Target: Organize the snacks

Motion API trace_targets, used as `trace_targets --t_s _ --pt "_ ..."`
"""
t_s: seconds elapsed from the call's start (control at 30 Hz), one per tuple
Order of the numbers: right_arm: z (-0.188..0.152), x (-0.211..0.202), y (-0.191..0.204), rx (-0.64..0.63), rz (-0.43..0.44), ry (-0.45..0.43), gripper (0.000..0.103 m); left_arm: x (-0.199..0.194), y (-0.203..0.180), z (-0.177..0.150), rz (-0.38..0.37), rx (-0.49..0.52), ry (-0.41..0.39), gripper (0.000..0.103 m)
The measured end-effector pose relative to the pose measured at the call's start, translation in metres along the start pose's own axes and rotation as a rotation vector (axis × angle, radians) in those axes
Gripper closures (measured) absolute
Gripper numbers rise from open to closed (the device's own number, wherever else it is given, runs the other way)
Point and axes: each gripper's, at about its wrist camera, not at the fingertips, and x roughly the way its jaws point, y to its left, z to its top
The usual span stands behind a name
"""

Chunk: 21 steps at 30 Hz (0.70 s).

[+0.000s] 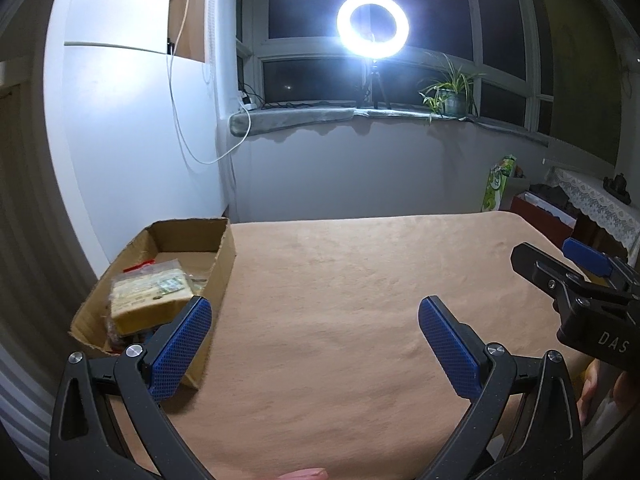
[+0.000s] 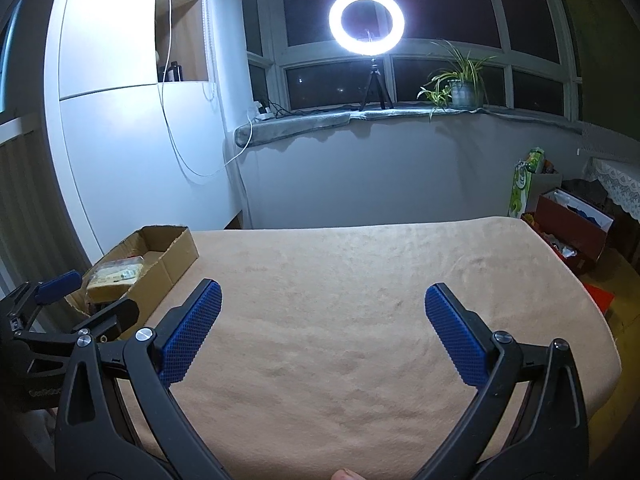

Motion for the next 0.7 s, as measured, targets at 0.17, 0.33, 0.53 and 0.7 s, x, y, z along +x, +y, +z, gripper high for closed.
trace_targets --t_s 0.17,0.33,0.53,0.7 --pt "0.0 0.0016 0.0007 -0.002 0.002 -0.001 0.0 -0.0008 0.0026 0.0003 -0.001 -0.006 0.0 0.0" --pt "-0.0005 0.0025 0.0009 -0.002 0.002 0.001 0.0 -0.0014 0.0052 0.0002 0.004 -0.012 -0.002 0.0" --pt "-0.002 0.0033 0.001 -0.003 0.003 0.007 0.0 -0.0004 0.0053 -0.0002 0.003 -0.013 0.004 0.0" --pt "-0.0023 0.0034 -0.0009 -0.003 0.004 0.008 0.0 -0.0013 0.0046 -0.0003 0.005 -0.012 0.003 0.0"
